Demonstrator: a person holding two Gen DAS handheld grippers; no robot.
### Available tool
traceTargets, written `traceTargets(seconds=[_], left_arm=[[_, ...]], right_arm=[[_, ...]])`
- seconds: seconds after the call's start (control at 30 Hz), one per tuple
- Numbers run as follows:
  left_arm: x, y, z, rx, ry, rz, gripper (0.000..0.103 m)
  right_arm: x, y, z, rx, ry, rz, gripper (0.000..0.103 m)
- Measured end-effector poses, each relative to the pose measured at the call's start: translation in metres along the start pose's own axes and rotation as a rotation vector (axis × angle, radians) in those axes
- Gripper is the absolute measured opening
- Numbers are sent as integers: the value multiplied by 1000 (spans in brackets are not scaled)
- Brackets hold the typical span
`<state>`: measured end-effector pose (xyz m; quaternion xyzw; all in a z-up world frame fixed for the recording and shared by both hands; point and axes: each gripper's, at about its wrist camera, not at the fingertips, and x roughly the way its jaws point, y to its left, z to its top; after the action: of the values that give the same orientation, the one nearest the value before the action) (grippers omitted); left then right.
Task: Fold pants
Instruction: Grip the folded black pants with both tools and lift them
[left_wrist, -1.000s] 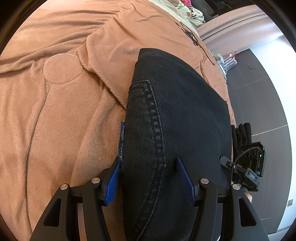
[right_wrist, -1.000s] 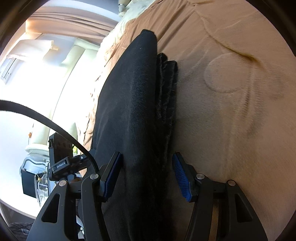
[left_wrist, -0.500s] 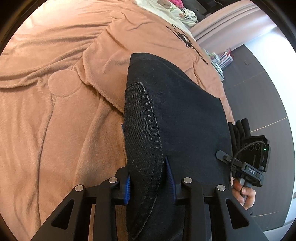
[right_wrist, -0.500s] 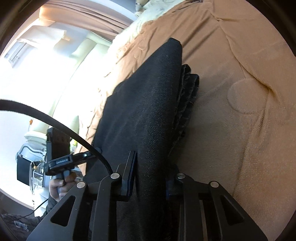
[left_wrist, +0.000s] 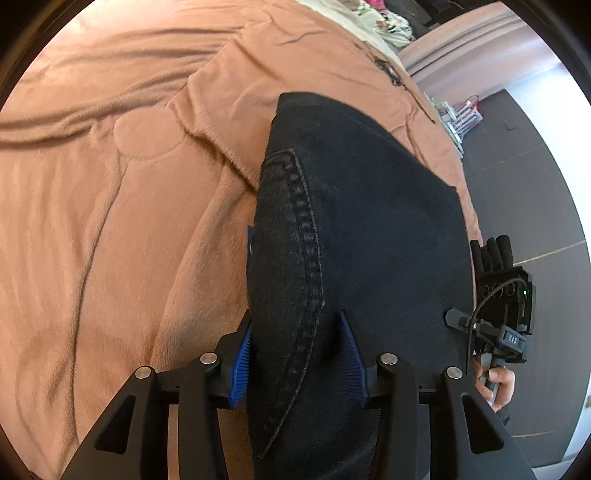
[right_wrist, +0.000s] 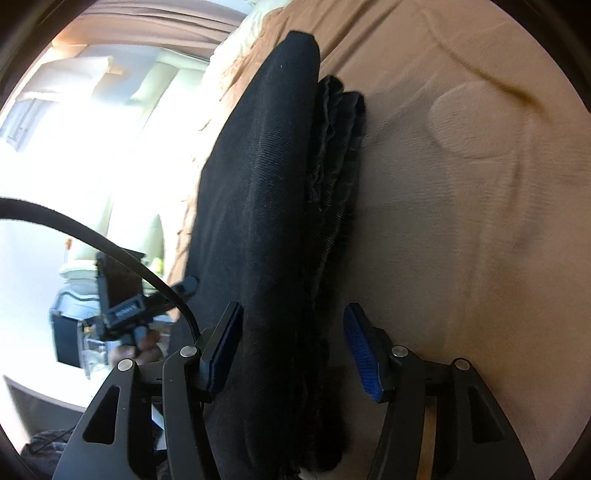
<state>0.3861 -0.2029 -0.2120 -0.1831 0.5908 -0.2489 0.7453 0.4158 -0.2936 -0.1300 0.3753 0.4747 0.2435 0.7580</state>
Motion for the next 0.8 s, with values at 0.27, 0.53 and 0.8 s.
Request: traceTargets(seconds=[0.27, 0.53, 0.8], left_arm=[[-11, -8, -2, 43, -37, 7, 34], [-33, -21, 1, 96, -64, 25, 30], [-75, -11, 3, 78, -123, 27, 29]], right_arm=[[8, 17, 18, -94, 7, 12, 35], [-13, 34, 17, -150, -55, 28, 30], [-7, 54, 14, -184, -60, 65, 30]])
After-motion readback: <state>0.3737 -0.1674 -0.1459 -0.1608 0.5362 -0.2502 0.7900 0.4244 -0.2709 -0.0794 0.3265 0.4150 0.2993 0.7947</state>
